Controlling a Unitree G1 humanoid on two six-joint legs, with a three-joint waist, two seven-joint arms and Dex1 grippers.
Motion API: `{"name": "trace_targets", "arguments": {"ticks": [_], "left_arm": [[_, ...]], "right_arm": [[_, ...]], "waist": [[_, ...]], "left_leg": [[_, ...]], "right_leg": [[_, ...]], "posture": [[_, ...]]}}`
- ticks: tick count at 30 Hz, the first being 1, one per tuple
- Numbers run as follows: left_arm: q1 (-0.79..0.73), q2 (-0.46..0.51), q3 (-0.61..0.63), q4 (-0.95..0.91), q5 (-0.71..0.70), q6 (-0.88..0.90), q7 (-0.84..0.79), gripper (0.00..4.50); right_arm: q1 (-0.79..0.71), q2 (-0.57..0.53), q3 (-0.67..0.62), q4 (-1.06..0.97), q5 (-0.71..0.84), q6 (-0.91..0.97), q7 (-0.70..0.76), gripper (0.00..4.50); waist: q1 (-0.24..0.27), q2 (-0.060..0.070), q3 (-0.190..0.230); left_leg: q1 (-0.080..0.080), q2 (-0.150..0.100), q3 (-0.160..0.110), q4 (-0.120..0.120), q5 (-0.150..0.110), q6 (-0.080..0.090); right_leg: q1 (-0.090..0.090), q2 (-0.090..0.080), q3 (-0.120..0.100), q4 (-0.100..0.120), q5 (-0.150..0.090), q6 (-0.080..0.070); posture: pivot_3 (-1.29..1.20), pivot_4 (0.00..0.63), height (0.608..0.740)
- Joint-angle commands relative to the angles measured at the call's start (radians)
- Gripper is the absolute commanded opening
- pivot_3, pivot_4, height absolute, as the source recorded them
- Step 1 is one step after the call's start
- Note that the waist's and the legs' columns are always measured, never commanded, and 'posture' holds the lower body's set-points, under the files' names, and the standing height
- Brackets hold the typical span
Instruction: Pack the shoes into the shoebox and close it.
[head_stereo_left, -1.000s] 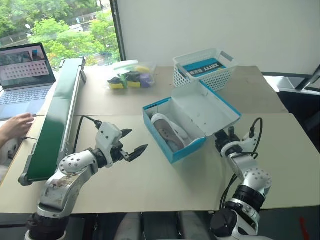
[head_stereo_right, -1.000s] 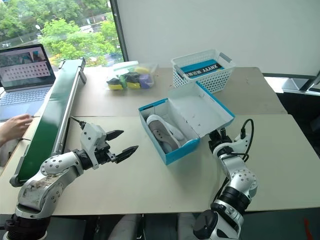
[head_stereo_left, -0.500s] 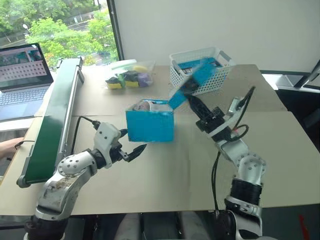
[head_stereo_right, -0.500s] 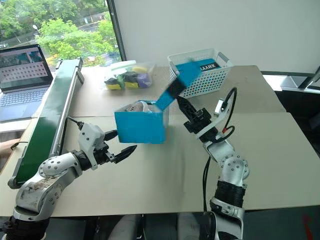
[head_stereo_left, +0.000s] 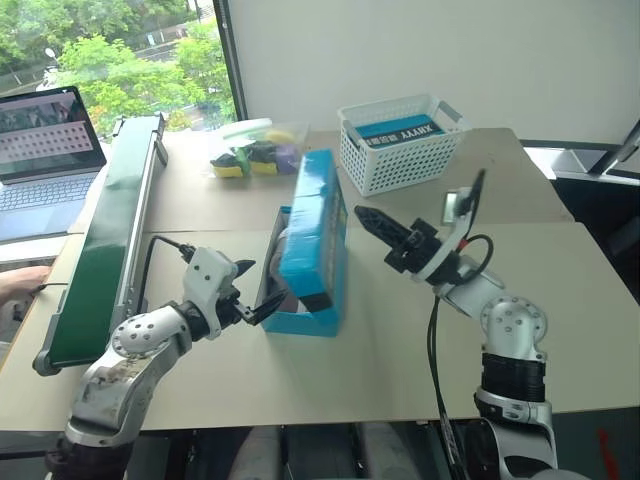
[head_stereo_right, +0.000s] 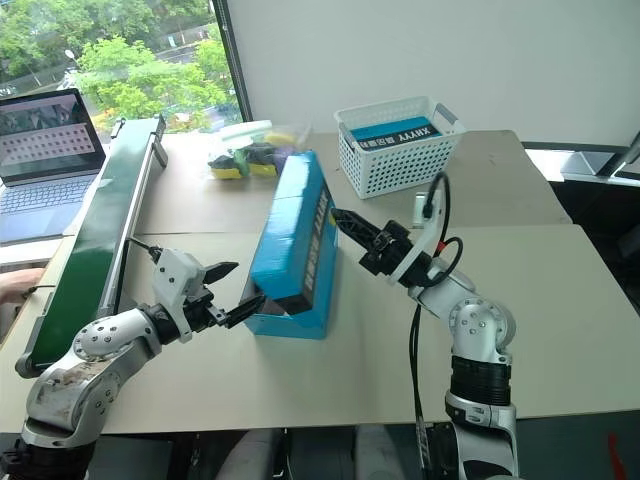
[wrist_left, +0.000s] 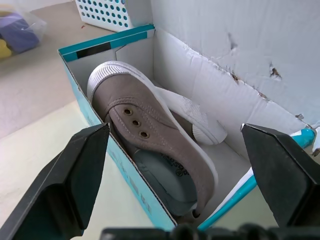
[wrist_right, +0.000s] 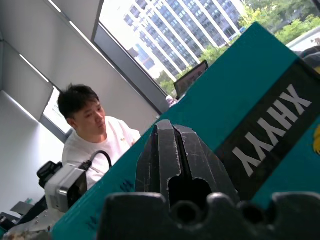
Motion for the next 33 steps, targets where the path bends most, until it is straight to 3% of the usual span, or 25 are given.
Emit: {"name": "trace_targets", "arguments": {"ticks": [1,9,14,17,21,27,33], "left_arm": [[0.036,0.044,0.141,-0.056,-0.042,0.03,0.007,4.5],[0.235,0.133,0.383,-0.127,-0.094,0.061,-0.051,4.5],[0.288,0.14,0.374,-0.161,-0.121,0.06,-0.069,4.5],[0.29,0.123,0.345,-0.19,-0.131,0.067,-0.05,4.5],[0.288,0.099,0.319,-0.219,-0.139,0.076,-0.014,4.5],[0.292,0.094,0.309,-0.237,-0.151,0.08,0.01,4.5],[0.277,0.092,0.29,-0.236,-0.149,0.072,0.026,4.5]], "right_arm": [[-0.102,0.031,0.103,0.007,-0.076,-0.029,-0.015,0.01],[-0.338,0.173,0.182,0.228,-0.197,-0.073,-0.065,0.01],[-0.446,0.196,0.295,0.43,-0.359,-0.084,-0.052,0.01],[-0.456,0.185,0.416,0.529,-0.495,-0.115,-0.044,0.01],[-0.448,0.188,0.471,0.637,-0.594,-0.118,-0.046,0.01],[-0.467,0.228,0.47,0.839,-0.696,-0.22,-0.086,0.01],[-0.492,0.256,0.449,0.92,-0.736,-0.299,-0.057,0.01]], "waist": [[-0.003,0.0,0.0],[-0.006,-0.001,0.0],[0.008,-0.001,0.0],[0.009,-0.003,-0.001],[0.007,-0.003,-0.001],[0.003,-0.003,-0.003],[0.004,-0.004,-0.004]], "left_leg": [[-0.001,0.0,0.0,0.0,0.0,0.0],[-0.003,0.001,0.0,0.0,0.0,0.0],[-0.002,0.001,-0.001,-0.001,0.0,0.0],[-0.002,0.0,-0.002,-0.001,0.0,0.0],[-0.003,0.0,-0.002,-0.001,0.0,0.0],[0.004,0.0,-0.001,-0.001,0.0,0.0],[0.022,0.002,-0.002,-0.001,0.0,0.0]], "right_leg": [[-0.001,0.001,0.0,0.0,0.0,0.0],[-0.003,0.001,0.0,0.0,0.001,-0.001],[-0.003,0.001,-0.002,0.0,0.001,-0.002],[-0.003,-0.001,-0.003,-0.001,0.001,-0.002],[-0.004,-0.001,-0.003,-0.001,0.001,-0.002],[0.002,-0.001,-0.003,0.0,0.001,-0.003],[0.017,0.0,-0.005,-0.004,-0.008,-0.002]], "posture": [[0.0,0.15,0.725],[0.0,0.15,0.725],[0.0,0.15,0.725],[0.0,0.15,0.725],[0.0,0.15,0.725],[0.0,0.15,0.725],[0.0,0.15,0.725]]}}
